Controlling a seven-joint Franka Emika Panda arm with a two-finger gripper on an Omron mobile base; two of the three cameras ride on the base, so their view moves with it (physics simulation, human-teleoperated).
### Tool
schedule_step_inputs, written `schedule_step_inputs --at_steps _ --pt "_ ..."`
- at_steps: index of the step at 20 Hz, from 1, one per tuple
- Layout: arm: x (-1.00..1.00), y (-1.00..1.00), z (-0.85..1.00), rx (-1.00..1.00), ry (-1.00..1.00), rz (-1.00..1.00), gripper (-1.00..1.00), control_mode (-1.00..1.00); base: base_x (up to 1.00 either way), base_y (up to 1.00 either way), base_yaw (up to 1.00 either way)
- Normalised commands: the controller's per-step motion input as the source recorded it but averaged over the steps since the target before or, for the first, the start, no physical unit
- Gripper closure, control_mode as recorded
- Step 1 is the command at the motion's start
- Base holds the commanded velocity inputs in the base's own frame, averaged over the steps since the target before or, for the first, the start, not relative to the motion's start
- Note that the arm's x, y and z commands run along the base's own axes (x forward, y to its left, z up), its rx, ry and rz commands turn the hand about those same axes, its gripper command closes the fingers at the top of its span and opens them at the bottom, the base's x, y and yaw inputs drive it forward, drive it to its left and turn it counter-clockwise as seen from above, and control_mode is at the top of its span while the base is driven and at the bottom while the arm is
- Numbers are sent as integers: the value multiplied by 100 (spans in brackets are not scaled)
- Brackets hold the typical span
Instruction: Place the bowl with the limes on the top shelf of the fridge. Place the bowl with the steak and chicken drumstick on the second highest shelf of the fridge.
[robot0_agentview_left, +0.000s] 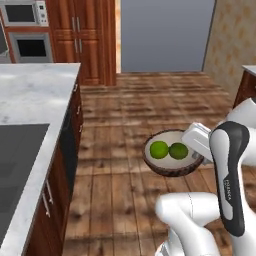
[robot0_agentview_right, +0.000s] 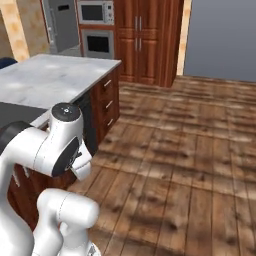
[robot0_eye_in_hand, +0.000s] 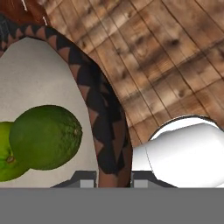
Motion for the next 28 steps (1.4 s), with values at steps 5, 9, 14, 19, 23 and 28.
schedule_step_inputs --at_steps 5,9,14,19,23,28 --pt "0 0 0 0 0 0 100 100 100 -35 0" --pt "0 0 0 0 0 0 100 100 100 -31 0" --pt "0 0 0 0 0 0 100 100 100 -24 0" --pt "0 0 0 0 0 0 100 100 100 -20 0" --pt "0 0 0 0 0 0 100 100 100 -17 0" --pt "0 0 0 0 0 0 100 100 100 -15 0"
